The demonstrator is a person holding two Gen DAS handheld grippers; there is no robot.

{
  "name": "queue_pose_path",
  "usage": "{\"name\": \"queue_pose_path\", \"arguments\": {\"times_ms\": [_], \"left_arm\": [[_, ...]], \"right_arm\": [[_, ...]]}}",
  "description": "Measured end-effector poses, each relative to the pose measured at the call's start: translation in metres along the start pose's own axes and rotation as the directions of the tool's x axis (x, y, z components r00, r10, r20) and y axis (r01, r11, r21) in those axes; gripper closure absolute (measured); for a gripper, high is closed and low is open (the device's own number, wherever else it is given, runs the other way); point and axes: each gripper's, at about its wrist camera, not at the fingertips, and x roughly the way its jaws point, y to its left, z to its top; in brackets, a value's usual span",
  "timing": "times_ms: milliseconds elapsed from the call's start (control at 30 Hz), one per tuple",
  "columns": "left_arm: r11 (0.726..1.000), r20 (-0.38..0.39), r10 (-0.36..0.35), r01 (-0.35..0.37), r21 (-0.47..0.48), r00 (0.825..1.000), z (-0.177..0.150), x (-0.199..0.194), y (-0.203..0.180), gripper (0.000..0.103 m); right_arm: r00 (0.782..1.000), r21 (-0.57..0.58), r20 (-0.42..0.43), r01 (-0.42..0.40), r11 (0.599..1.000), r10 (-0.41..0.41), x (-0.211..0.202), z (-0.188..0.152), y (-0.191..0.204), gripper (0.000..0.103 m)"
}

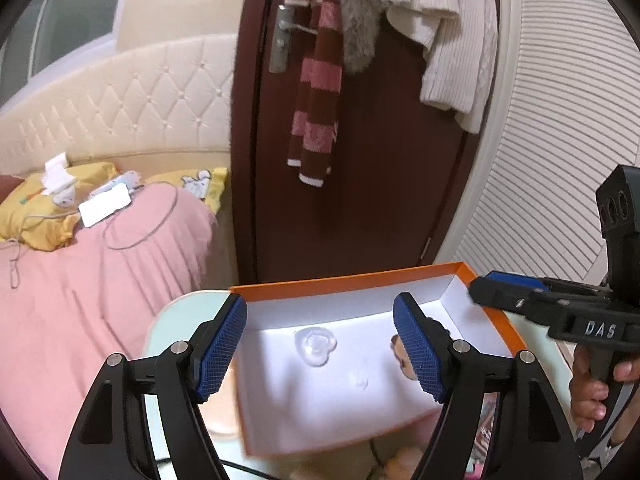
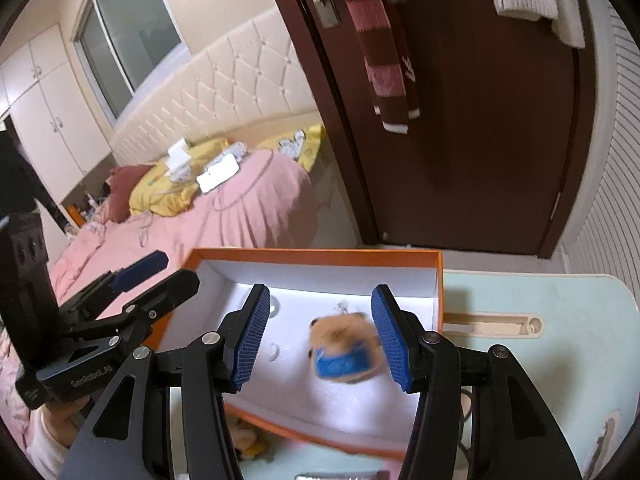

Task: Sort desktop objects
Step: 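Open both grippers to drop the clear heart and tan puff into the box, then grasp the pink heart on the table with the right gripper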

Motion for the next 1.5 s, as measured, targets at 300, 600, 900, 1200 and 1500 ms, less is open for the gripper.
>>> {"name": "queue_pose_path", "arguments": {"times_ms": [300, 600, 900, 1200, 1500], "left_arm": [[0.996, 0.087, 0.085, -0.083, -0.025, 0.993, -0.008, -0.093, 0.034, 0.024], [0.992, 0.033, 0.117, -0.116, -0.043, 0.993, -0.067, -0.119, 0.021, 0.012], [0.986, -0.15, 0.145, -0.155, -0.059, 0.978, -0.144, -0.079, 0.004, 0.012], [0.979, -0.172, 0.191, -0.201, -0.039, 0.966, -0.157, -0.066, 0.005, 0.012], [0.993, -0.076, 0.114, -0.113, 0.012, 0.991, -0.157, -0.078, -0.017, 0.012]], "right_arm": [[0.986, -0.046, 0.163, 0.031, 0.998, -0.023, -0.069, -0.036, 0.012, 0.031], [0.994, -0.033, 0.085, 0.07, 0.997, -0.067, -0.107, -0.103, 0.0, 0.031], [0.991, -0.134, -0.063, 0.108, 0.985, -0.117, -0.083, -0.158, 0.008, 0.031], [0.986, -0.154, -0.101, 0.117, 0.981, -0.133, -0.056, -0.165, 0.011, 0.045], [0.987, -0.218, -0.037, 0.144, 0.965, -0.156, -0.055, -0.177, 0.018, 0.066]]}}
